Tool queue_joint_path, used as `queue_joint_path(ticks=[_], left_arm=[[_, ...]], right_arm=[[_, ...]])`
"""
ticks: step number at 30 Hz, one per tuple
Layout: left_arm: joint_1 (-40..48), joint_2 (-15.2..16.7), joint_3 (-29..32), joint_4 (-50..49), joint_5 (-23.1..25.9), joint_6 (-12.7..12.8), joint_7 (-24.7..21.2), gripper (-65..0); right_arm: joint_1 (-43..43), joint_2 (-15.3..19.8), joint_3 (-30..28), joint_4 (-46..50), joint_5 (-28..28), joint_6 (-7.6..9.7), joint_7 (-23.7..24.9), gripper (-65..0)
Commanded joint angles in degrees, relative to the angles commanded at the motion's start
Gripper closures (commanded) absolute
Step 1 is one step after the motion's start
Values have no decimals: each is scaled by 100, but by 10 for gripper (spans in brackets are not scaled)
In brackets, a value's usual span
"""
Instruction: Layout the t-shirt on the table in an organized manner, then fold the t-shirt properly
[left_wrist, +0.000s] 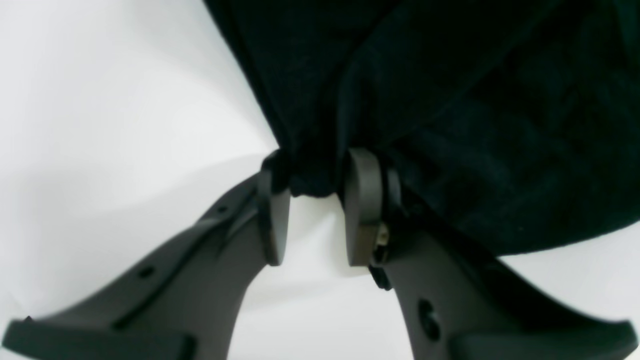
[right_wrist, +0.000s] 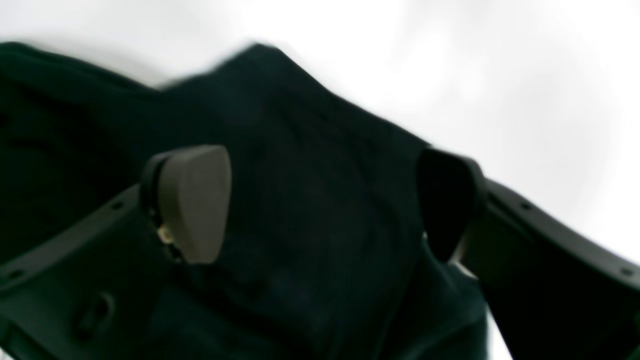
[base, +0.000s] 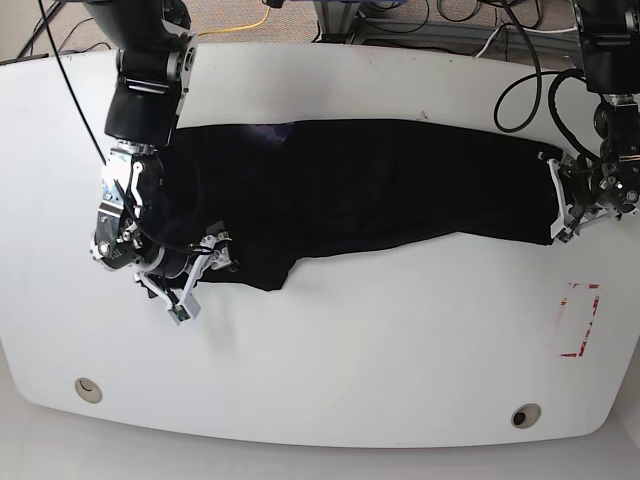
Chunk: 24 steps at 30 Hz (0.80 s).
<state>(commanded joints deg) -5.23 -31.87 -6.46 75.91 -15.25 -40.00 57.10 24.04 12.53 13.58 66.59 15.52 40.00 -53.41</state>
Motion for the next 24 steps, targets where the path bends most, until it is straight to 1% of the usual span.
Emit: queue_joint_path(ticks=[2, 4, 6, 9, 12, 19, 20, 21, 24], left_arm=[[0, 0, 0, 0, 0, 0, 0, -171], [0, 0, 0, 0, -9, 0, 0, -171], [0, 0, 0, 0, -9, 0, 0, -171], [9, 0, -9, 0, -18, 0, 0, -171], [18, 0, -9, 0, -18, 0, 0, -171], [79, 0, -9, 0, -26, 0, 0, -171], [79, 0, -9, 0, -26, 0, 0, -171], [79, 0, -9, 0, -26, 0, 0, -171], [79, 0, -9, 0, -26, 0, 0, -171]], right_arm=[[149, 70, 0, -466, 0, 0, 229, -558], [290, 176, 0, -923, -9, 0, 440, -539], [334, 237, -9, -1196, -9, 0, 651, -523], [360, 273, -26, -1398, -9, 0, 905, -520], [448, 369, -35, -1565, -9, 0, 941, -522], [431, 334, -35, -1591, -9, 0, 958, -515], [422, 334, -35, -1591, -9, 0, 958, -509], [413, 325, -35, -1591, -9, 0, 958, -488], [404, 193, -44, -1582, -9, 0, 941, -406]])
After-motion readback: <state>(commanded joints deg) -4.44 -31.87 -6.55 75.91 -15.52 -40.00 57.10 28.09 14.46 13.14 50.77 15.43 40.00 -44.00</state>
